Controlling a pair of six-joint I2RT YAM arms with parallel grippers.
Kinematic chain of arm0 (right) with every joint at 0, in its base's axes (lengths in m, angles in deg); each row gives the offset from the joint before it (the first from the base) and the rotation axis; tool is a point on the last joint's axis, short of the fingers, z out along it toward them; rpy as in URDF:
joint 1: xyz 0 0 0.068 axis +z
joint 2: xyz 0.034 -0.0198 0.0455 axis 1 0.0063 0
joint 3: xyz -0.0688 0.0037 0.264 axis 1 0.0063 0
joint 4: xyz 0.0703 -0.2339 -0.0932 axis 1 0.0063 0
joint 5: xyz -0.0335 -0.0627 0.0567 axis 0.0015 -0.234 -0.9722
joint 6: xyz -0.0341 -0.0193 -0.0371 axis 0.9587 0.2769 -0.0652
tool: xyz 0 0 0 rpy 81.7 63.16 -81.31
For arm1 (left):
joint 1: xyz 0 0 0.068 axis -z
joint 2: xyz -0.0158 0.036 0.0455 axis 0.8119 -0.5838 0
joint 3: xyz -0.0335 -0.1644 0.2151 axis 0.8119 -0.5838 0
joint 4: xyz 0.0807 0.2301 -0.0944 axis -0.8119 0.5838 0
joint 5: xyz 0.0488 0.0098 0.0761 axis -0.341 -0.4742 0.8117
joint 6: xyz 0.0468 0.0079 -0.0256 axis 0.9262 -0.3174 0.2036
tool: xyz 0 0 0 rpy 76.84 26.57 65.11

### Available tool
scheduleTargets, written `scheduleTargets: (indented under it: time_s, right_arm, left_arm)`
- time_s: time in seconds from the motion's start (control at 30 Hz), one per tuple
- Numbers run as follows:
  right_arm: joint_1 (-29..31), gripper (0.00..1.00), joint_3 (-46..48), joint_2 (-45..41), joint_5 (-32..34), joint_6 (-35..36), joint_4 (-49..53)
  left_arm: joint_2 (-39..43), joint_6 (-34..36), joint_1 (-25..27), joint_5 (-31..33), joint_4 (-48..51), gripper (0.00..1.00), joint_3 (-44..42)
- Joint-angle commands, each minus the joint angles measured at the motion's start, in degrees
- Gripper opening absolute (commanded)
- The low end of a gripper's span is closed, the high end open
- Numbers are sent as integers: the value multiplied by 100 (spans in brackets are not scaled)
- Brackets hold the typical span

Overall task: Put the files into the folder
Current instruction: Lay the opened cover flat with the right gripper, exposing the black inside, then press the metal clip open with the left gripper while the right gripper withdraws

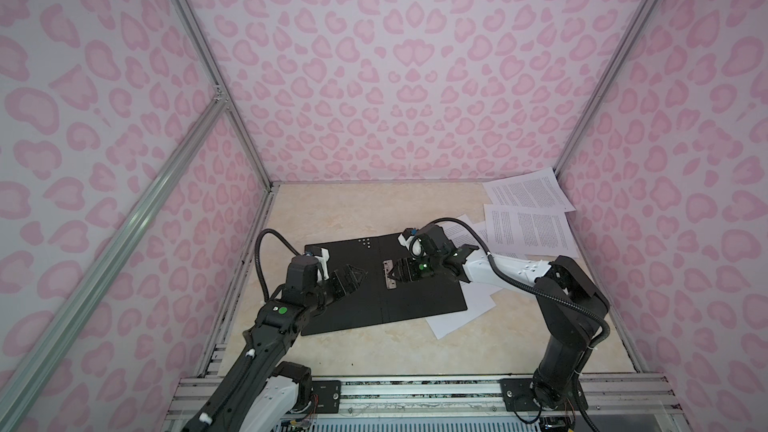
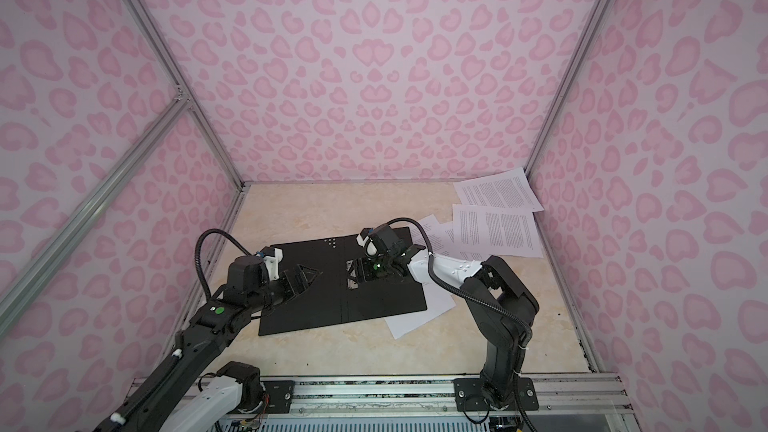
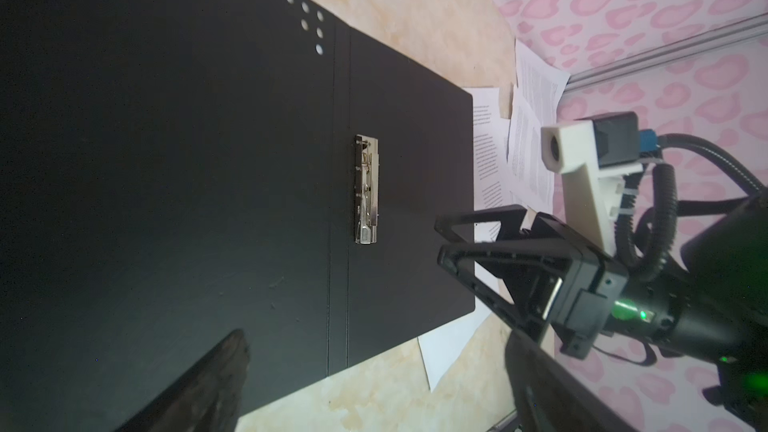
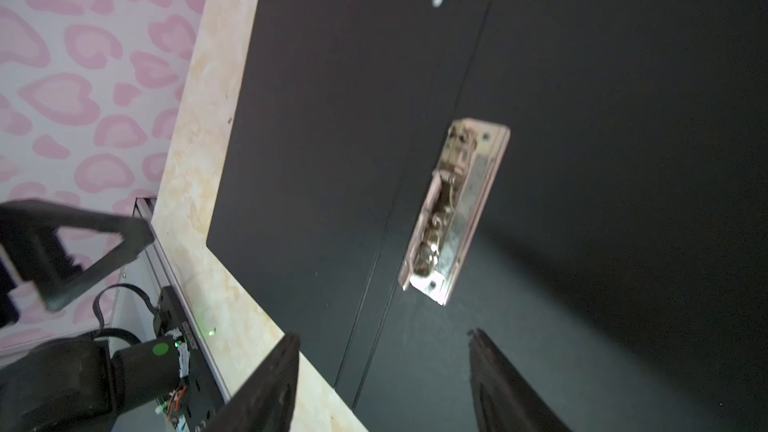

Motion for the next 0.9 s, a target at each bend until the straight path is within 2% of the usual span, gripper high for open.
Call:
scheduleTargets:
  time_s: [0.0,0.17,0.27,0.57,0.73,0.87]
  right_arm:
    - [-8,55,366,15,-70,-126,-566]
    - [28,42,489,270,-228,-290,-851]
    - [61,37,460,447,-338,-457,-1070]
    - [189,34,57,967,-410,-720,-1180]
    - [177,31,-28,1087,-307,-859,-1193]
    - [167,23,-32,1145,-279,-975,-1250]
  left_arm:
    - [-855,-348,22,-568,-1963,97,-214]
    - [-2330,-565,76,-803,-3408,99,-433]
    - [-2812,-596,78,-708,-3834,99,-567]
    - [-3352,-600,30,-315,-3606,100,-757]
    - [-3183,-474,32,-135,-3283,100,-710]
    - [-2967,-385,32,32,-3051,100,-702]
